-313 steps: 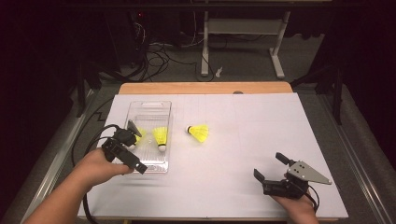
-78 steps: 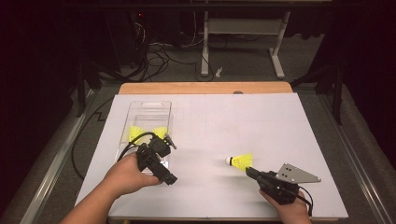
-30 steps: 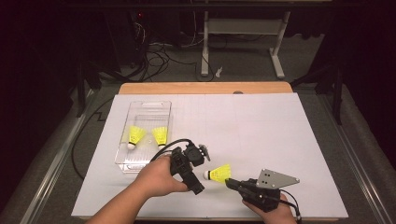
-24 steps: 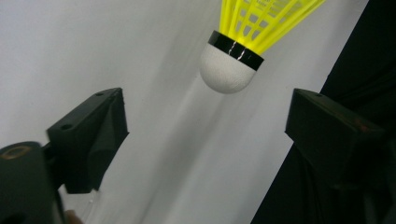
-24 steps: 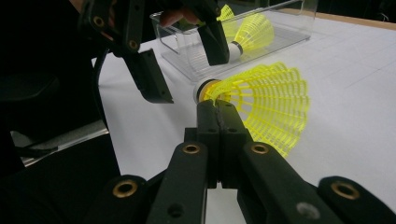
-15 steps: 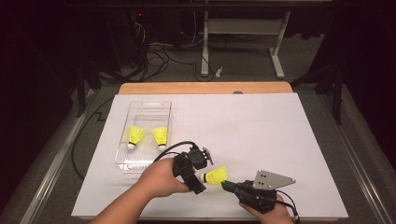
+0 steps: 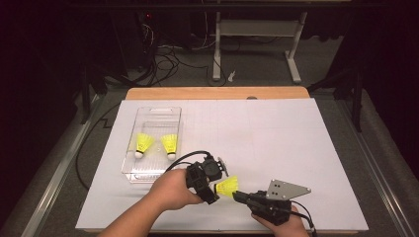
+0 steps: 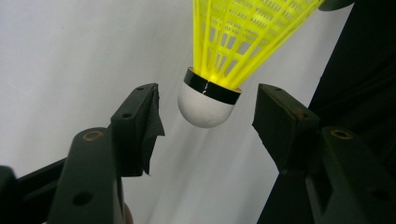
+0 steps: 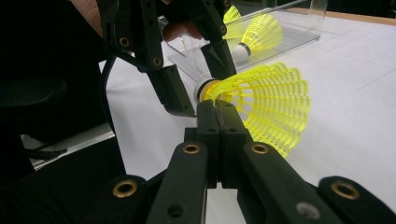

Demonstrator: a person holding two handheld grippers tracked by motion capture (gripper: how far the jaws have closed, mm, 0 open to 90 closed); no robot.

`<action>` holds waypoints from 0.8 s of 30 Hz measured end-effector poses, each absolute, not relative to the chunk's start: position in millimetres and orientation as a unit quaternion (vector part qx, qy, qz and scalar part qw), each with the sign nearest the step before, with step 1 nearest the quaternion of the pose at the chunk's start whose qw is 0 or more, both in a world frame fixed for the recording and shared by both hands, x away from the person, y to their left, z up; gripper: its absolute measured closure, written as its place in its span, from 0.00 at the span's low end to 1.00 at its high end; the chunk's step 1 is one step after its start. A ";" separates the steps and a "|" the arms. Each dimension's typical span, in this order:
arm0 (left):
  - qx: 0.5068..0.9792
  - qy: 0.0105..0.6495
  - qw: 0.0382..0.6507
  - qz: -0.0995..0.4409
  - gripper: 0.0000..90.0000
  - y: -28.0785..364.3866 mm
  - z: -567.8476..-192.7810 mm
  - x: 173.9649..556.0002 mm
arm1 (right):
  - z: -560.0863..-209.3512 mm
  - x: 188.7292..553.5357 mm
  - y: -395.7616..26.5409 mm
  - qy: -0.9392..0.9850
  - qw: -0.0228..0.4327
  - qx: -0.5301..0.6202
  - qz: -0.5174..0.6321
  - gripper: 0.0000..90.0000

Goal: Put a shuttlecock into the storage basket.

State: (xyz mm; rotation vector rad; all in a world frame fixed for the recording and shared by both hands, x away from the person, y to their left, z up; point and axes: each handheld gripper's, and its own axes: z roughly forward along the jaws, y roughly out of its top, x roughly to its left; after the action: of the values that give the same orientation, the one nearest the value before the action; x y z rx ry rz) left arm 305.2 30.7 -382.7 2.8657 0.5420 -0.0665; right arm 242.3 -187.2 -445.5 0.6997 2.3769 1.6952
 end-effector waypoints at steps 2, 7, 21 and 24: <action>0.976 0.182 0.113 -0.024 0.50 30.2 -382.6 305.3 | -445.4 242.5 -187.3 0.790 0.071 0.232 0.564 1.00; 0.977 0.179 0.114 -0.025 0.55 30.5 -382.6 305.6 | -445.8 242.6 -186.9 0.789 0.069 0.234 0.564 1.00; 0.977 0.175 0.117 -0.021 0.62 30.2 -383.6 304.7 | -446.6 243.5 -184.9 0.792 0.069 0.232 0.561 1.00; 0.978 0.173 0.115 -0.021 0.64 30.5 -383.8 304.8 | -446.5 243.5 -185.1 0.791 0.070 0.233 0.561 1.00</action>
State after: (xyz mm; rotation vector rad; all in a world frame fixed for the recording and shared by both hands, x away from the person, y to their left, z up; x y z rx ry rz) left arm 304.8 30.5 -383.8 2.8656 0.5082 -0.0606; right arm 243.5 -185.1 -446.5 0.7010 2.3817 1.6880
